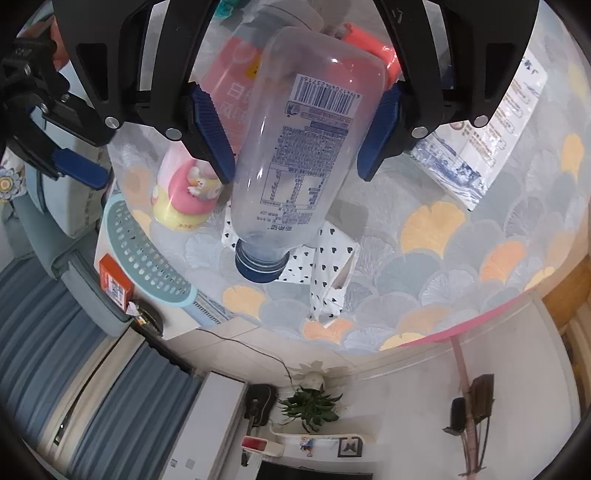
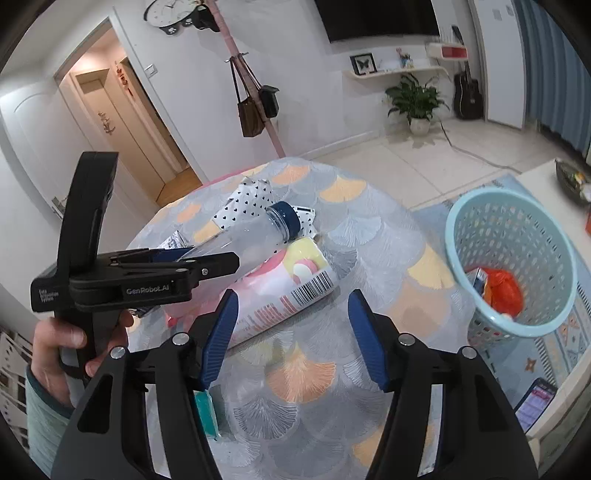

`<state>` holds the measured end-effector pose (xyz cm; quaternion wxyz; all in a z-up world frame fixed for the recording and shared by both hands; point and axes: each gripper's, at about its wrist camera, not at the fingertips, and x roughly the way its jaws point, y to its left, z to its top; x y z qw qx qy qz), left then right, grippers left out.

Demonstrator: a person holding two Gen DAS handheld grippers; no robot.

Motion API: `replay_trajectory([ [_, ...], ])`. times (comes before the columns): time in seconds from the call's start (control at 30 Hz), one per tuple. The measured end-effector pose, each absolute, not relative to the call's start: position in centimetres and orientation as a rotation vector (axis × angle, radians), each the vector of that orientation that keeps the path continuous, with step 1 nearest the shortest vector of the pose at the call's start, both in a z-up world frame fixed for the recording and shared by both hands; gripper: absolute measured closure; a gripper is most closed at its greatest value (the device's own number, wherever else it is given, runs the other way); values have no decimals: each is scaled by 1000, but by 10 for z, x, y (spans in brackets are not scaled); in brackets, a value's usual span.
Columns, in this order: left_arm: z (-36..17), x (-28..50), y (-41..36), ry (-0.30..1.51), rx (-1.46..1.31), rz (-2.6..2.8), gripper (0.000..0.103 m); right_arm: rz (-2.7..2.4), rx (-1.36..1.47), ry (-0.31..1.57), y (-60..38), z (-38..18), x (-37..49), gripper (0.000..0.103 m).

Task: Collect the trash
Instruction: 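Grasp the pink spray can with the right tool while the left tool grasps the clear bottle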

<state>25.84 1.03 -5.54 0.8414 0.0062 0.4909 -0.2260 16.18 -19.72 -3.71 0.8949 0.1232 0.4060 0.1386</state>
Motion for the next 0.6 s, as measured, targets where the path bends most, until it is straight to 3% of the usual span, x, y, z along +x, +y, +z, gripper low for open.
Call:
replay_trajectory([
  [0.13, -54, 241, 17, 1012, -4, -491, 45, 310, 307, 876, -198, -43, 170, 45],
  [0.47, -41, 165, 72, 885, -151, -448, 48, 331, 398, 985, -173, -69, 183, 44],
  [0.6, -38, 133, 92, 843, -168, -413, 48, 330, 500, 1014, -166, -77, 191, 25],
])
